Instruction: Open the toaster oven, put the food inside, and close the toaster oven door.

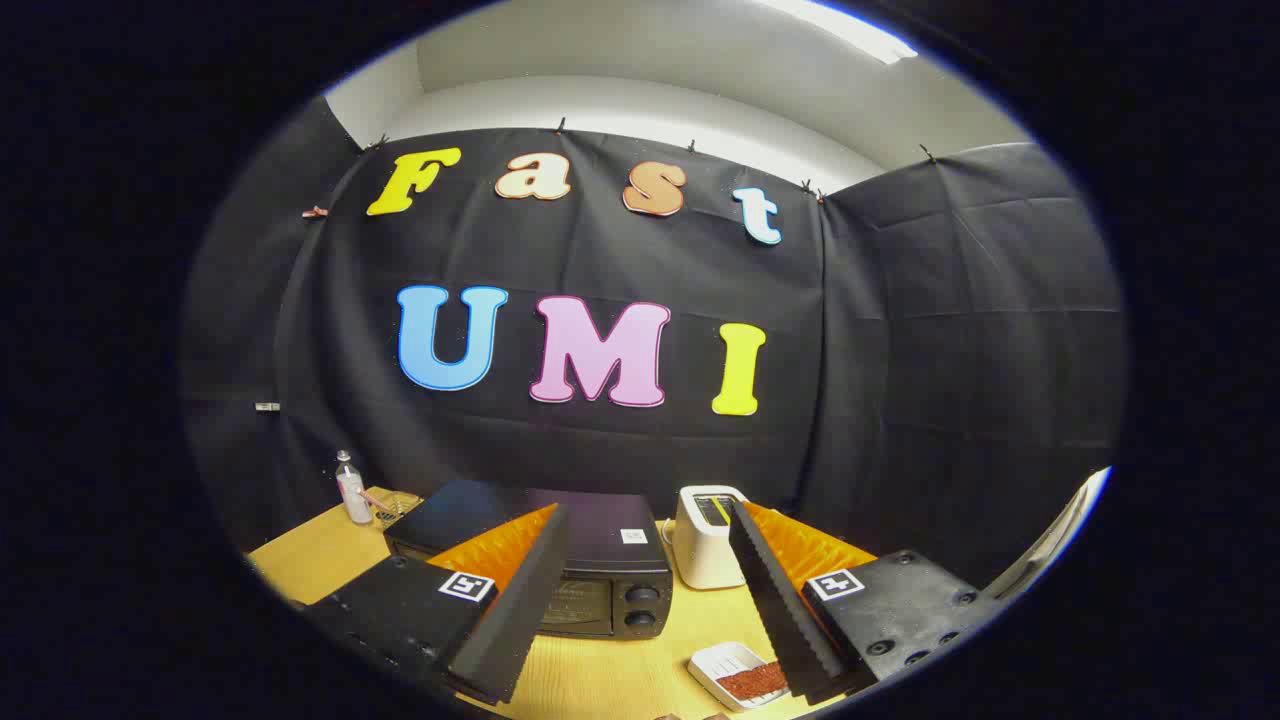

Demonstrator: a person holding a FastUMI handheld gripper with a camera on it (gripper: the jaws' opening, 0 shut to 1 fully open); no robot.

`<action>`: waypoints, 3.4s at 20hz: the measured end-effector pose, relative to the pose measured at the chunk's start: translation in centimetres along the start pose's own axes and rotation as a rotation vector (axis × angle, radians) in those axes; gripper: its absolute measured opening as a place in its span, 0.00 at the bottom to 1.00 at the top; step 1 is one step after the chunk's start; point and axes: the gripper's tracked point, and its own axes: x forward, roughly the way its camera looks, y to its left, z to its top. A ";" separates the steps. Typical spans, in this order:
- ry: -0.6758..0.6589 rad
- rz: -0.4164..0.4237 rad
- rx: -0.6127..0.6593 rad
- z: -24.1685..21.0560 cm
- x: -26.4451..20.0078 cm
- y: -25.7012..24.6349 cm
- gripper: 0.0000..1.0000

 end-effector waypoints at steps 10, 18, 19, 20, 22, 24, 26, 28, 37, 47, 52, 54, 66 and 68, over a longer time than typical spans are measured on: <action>0.014 0.030 0.017 -1.0 -0.1 2.4 0.97; 0.043 0.027 0.027 -2.2 -0.5 3.1 0.97; 0.046 0.027 0.029 -2.3 -0.4 3.2 0.97; 0.052 0.029 0.029 -2.4 -0.3 3.4 0.97; 0.060 0.031 0.031 -2.7 -0.2 3.9 0.97; 0.071 0.035 0.036 -3.0 0.0 4.4 0.97; 0.084 0.040 0.042 -3.4 0.3 4.9 0.97; 0.100 0.045 0.046 -3.9 0.7 5.5 0.97; 0.264 0.087 0.078 -8.5 4.2 9.7 0.97; 0.383 0.106 0.050 -13.9 8.2 14.8 0.98; 0.423 0.097 0.040 -15.6 9.1 15.4 0.98; 0.413 0.098 0.039 -15.8 9.4 15.3 0.97; 0.423 0.104 0.044 -16.9 4.7 14.5 0.95; 0.426 0.117 0.040 -17.3 3.5 14.5 0.95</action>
